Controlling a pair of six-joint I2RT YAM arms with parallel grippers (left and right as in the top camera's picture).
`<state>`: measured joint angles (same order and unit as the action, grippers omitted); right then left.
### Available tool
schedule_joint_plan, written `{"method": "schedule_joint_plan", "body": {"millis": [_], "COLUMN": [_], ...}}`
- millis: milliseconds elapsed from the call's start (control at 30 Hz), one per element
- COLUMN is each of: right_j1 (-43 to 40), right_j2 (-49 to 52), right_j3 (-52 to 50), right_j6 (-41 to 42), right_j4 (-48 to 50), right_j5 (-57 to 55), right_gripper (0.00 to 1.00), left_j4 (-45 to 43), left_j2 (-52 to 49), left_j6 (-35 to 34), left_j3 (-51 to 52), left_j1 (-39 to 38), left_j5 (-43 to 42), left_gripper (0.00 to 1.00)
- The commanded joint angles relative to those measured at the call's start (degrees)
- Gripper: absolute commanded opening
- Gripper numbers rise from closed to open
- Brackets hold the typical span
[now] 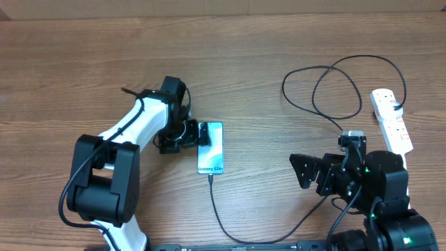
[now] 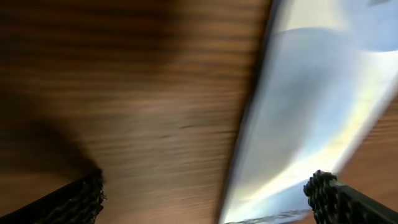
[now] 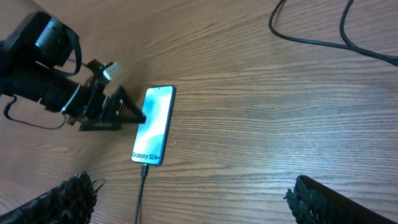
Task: Plug charger to phone and switch on socket
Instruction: 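Open the left gripper and pull it back from the phone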
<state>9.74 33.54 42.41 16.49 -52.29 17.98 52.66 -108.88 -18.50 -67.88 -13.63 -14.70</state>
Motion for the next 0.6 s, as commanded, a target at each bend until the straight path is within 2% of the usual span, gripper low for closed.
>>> {"method": "schedule_joint_plan", "body": {"millis": [0,233,567], "right_j1": [-0.11,-0.11,-0.11], "right_j2": [-0.04,-0.04,-0.04], "right_j3": [0.72,0.72,0.72], "right_j6": [-0.04,-0.07,-0.07], "right_j4": [0.33,0.31,0.28], "right_j5": [-0.35,-0.37,-0.37], "right_gripper": [1.00,1.00,1.00], "left_j4": [2.14,5.68,16.85], "left_j2": [1.09,16.85,46.31], "left_j6": [0.02,-2.25,-8.94], "left_j3": [-1.49,-3.98,-3.98], "left_j1": [0.48,0.44,-4.48], "left_j5": [7.89,8.37,20.70], "left_gripper": [1.00,1.00,1.00]}}
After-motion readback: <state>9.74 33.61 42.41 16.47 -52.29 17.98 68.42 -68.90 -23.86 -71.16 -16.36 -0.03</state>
